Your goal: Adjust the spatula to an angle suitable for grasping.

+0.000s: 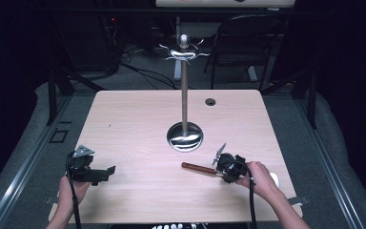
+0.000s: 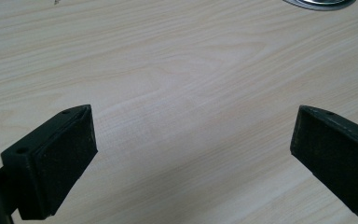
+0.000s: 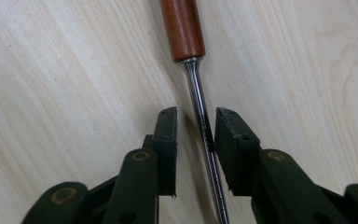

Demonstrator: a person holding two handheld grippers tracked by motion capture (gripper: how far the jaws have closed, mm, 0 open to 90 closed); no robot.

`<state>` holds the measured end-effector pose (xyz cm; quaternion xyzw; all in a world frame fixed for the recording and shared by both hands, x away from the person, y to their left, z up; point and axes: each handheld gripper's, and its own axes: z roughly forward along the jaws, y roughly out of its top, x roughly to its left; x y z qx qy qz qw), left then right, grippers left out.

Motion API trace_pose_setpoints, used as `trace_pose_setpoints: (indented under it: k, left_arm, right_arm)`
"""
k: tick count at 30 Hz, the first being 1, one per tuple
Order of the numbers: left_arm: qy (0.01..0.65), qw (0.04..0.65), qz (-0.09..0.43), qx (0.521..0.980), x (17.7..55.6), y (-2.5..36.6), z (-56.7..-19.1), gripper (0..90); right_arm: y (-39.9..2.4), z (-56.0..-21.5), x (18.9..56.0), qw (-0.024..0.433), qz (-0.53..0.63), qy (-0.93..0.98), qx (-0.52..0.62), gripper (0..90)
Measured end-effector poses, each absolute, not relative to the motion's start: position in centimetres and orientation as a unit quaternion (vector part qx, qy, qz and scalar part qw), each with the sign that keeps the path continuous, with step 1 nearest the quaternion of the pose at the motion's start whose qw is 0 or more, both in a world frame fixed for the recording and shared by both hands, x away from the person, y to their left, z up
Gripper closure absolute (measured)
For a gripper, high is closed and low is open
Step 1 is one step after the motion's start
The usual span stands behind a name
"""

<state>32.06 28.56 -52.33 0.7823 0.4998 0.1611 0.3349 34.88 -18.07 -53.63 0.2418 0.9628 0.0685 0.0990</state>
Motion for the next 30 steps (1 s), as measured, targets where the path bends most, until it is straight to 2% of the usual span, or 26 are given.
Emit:
trace_pose_setpoints:
  k: [8,30]
  left_arm:
    - [0.498,0.336,0.161,0.783,32.1,28.5,-52.3,0.3]
    - [0.504,0.335,0.151,0.782,32.4,28.6,-52.7,0.3]
  right_arm:
    - [-16.4,-53.3,35.8,0.092,0.058,0.970,0.217,79.0]
    - [-16.1,-54.2,36.0,0.098,0.050,0.974,0.200,82.1]
